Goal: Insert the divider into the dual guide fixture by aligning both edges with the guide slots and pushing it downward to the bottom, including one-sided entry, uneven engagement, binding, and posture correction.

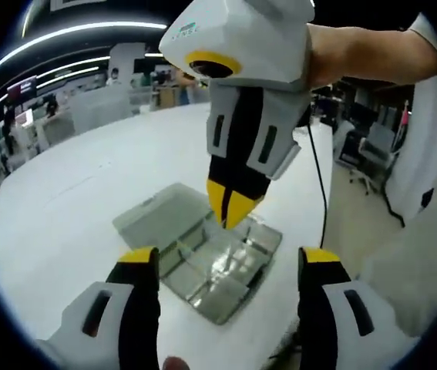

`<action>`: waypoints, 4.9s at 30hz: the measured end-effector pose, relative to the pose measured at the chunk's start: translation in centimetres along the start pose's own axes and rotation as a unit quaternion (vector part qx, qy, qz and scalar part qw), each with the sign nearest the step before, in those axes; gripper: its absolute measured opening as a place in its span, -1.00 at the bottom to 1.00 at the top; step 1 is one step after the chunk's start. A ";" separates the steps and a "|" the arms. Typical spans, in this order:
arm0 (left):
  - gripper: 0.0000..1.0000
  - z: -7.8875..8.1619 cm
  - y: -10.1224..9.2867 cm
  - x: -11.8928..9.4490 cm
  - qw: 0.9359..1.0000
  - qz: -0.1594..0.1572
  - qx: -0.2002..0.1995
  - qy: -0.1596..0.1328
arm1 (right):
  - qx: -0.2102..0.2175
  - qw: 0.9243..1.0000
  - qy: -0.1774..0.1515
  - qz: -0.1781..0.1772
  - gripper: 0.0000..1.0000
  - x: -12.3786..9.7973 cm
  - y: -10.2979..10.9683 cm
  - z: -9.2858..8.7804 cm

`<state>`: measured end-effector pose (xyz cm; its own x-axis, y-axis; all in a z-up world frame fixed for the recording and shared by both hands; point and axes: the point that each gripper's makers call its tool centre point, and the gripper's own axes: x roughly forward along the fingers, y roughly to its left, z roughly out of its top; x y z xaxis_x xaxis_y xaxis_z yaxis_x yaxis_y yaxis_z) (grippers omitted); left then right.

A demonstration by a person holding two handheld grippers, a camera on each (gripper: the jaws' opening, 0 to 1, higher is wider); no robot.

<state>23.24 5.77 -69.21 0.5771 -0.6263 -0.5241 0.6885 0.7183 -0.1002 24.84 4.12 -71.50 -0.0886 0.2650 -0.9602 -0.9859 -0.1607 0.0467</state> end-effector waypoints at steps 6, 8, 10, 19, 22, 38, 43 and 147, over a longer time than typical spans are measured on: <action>0.59 -0.2 0.1 0.1 1.000 0.007 -0.003 0.001 | 0.001 1.000 0.000 -0.003 -1.00 0.3 -0.2 -0.1; 0.60 -0.3 0.1 0.1 1.000 0.007 -0.003 0.001 | -0.001 1.000 0.000 -0.004 -1.00 0.4 -0.3 -0.1; 0.63 -0.3 0.2 0.1 1.000 0.009 -0.003 0.001 | -0.001 1.000 0.001 -0.005 -1.00 0.5 -0.4 -0.3; 0.72 -0.2 0.4 0.3 1.000 0.015 -0.008 -0.002 | -0.003 1.000 -0.002 -0.003 -1.00 0.8 -0.3 -0.2; 0.74 -0.4 0.5 0.4 1.000 0.016 -0.010 0.001 | -0.003 1.000 -0.002 -0.002 -1.00 0.9 -0.3 -0.2; 0.72 -0.7 0.7 0.5 1.000 0.015 -0.019 0.001 | 0.003 1.000 -0.006 0.003 -1.00 1.7 -0.5 -0.4; 0.71 -0.7 0.7 0.5 1.000 0.015 -0.019 0.003 | -0.001 1.000 -0.007 0.002 -1.00 1.6 -0.4 -0.3; 0.68 -1.8 1.4 0.5 0.999 0.020 -0.022 0.022 | -0.038 0.999 0.007 -0.008 -1.00 6.4 -0.6 -2.0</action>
<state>23.70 6.95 -71.10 0.5825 -0.5840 -0.5654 0.6455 0.7550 -0.1149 25.14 3.99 -78.22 -0.0712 0.2539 -0.9646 -0.9735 -0.2283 0.0118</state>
